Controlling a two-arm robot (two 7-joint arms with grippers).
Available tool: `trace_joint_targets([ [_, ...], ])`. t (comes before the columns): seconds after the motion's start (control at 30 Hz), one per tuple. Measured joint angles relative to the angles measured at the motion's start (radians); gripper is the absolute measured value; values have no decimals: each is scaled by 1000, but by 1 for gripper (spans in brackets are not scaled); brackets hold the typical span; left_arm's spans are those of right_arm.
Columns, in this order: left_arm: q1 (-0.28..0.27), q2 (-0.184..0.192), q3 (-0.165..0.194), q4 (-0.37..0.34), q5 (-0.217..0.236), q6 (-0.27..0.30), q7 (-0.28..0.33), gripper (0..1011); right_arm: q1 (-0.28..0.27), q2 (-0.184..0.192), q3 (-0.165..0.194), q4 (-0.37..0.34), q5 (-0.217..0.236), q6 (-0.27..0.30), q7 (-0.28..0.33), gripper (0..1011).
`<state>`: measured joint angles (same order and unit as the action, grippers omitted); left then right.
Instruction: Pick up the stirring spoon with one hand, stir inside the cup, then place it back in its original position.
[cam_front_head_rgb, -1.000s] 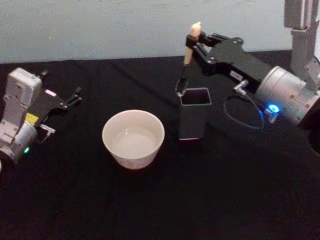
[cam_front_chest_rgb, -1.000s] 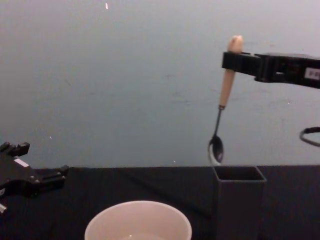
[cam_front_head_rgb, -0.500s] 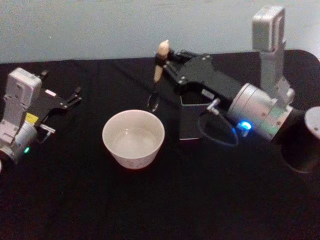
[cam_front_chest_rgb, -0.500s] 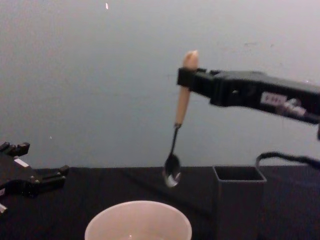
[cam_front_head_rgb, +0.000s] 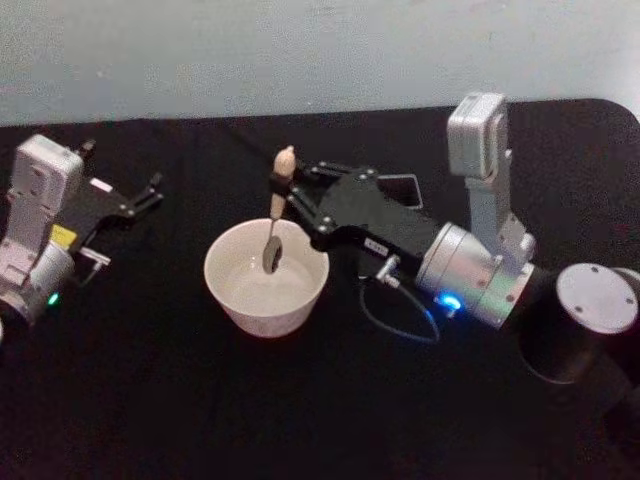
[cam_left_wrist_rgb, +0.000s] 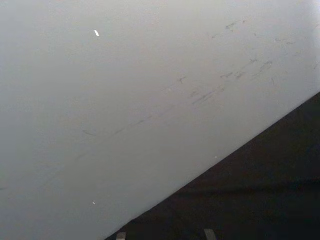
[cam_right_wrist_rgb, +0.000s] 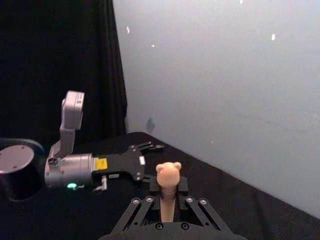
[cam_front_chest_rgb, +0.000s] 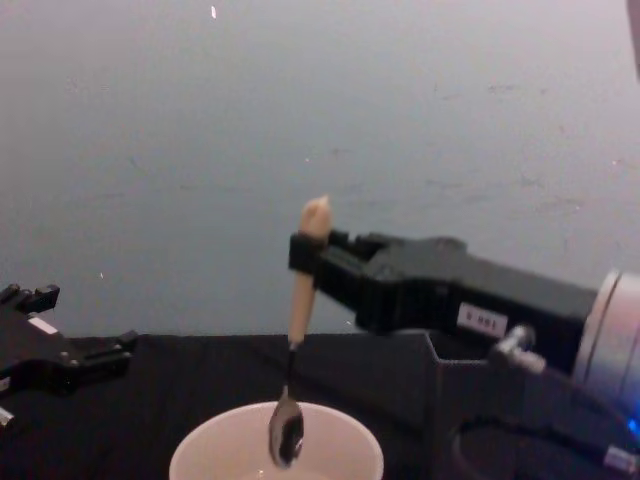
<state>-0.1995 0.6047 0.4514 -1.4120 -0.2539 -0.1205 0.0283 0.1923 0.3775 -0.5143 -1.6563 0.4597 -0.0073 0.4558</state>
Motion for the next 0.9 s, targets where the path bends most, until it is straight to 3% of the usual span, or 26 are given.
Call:
trace_joint_targets([
  [0.43, 0, 0, 0, 0, 0, 0, 0, 1001, -7, -49, -16, 96, -60, -78, 3, 195],
  [0.9, 0, 0, 0, 0, 0, 0, 0, 1001, -1, -81, -8, 156, -114, -89, -6, 195],
])
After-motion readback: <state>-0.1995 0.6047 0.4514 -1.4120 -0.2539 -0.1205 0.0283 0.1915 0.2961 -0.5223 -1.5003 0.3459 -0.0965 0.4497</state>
